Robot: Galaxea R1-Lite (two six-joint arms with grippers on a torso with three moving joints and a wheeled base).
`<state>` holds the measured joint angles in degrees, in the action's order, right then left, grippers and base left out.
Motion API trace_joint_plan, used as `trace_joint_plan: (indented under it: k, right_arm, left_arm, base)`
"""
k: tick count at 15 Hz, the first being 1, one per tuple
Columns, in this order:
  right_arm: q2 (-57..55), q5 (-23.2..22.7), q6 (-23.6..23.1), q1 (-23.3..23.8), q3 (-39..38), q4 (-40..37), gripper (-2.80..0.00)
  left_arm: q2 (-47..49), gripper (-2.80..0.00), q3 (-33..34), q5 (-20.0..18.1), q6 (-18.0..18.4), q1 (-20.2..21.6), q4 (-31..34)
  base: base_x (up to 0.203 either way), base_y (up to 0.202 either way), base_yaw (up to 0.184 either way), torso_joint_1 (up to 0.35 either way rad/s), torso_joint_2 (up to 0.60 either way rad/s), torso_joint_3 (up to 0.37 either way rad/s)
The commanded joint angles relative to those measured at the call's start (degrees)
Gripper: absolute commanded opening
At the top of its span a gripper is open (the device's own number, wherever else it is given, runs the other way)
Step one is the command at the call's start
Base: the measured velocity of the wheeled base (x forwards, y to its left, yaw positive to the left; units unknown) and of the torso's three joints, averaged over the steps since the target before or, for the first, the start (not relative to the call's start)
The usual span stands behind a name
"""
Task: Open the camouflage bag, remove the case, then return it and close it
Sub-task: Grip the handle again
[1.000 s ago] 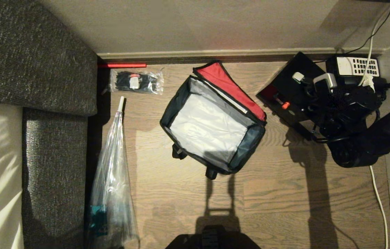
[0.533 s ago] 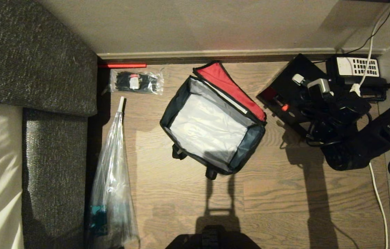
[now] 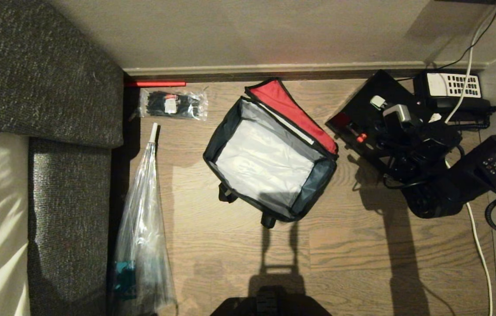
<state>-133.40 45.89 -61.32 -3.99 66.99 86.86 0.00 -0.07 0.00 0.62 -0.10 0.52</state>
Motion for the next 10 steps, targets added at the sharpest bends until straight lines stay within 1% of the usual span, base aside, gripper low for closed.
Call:
trace_joint_plan:
  k: [1, 3, 7, 10]
  right_arm:
    - [-0.25, 0.08, -0.4, -0.14, 1.41, 0.8, -2.8]
    - [1.87, 0.08, -1.46, -0.1, 1.4, 0.8, -2.8]
    - [10.01, 0.14, -2.6, -0.05, 0.11, 0.8, -2.8]
    - [16.33, 0.13, -5.06, 0.02, -0.85, 0.8, -2.8]
  left_arm:
    - [0.0, -2.8, -0.01, 0.0, 0.08, 0.01, 0.0]
    - [0.0, -2.8, -0.01, 0.0, 0.08, 0.01, 0.0]
    - [0.0, -2.8, -0.01, 0.0, -0.01, 0.01, 0.0]
    - [0.0, -2.8, -0.01, 0.01, 0.0, 0.01, 0.0]
  base:
    - [0.0, 0.0, 0.0, 0.0, 0.0, 0.0]
    - [0.0, 0.0, 0.0, 0.0, 0.0, 0.0]
    - [0.0, 0.0, 0.0, 0.0, 0.0, 0.0]
    - [0.0, 0.0, 0.0, 0.0, 0.0, 0.0]
